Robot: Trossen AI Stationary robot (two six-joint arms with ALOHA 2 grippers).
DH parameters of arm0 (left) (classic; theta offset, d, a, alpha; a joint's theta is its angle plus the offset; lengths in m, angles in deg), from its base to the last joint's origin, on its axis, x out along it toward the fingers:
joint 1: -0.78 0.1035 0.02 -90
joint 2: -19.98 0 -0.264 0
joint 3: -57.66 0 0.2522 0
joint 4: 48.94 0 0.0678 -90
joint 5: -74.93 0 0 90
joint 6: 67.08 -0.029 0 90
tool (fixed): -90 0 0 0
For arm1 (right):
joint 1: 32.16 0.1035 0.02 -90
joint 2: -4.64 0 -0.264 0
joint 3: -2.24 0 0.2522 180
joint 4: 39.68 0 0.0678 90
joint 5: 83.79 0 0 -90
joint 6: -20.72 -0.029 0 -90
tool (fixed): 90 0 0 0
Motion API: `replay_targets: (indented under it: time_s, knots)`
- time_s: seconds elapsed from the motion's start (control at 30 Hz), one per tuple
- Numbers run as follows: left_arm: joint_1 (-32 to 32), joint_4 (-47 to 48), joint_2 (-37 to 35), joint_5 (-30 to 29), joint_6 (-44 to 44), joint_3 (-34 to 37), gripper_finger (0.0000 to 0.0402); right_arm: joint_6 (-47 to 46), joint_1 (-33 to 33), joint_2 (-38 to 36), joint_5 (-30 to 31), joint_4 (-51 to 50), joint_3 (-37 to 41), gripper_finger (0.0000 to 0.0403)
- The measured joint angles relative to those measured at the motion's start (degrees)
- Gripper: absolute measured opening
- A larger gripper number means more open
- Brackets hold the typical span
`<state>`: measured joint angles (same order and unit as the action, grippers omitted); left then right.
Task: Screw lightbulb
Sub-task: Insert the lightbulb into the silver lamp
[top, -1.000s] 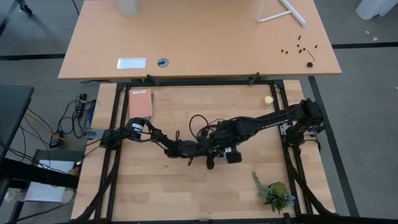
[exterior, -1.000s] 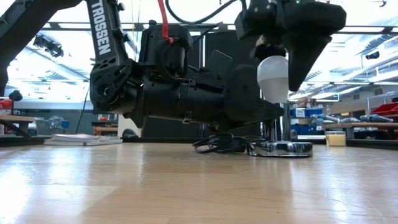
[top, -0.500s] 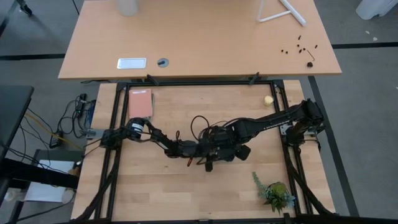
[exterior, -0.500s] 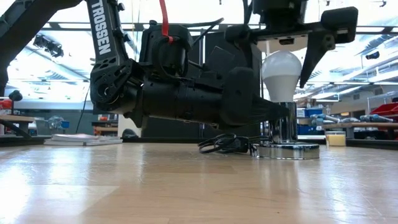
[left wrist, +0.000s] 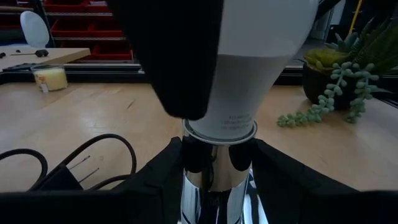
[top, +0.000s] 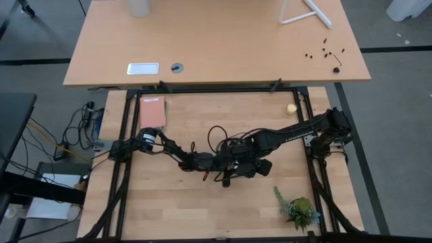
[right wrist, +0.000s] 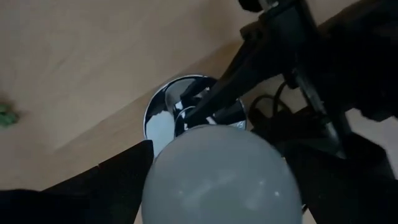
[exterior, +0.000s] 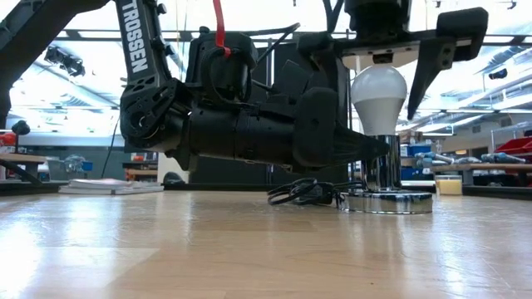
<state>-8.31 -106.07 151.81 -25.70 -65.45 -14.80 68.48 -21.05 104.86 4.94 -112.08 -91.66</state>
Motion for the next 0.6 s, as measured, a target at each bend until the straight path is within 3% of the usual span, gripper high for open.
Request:
replay_targets:
  time_s: [0.6]
  knots:
    - [0.0,-0.2,0.0,0.0,0.3,0.0,0.0171,-7.2,-1.1,0.0,-0.3,0.2,0.4,0.0373]
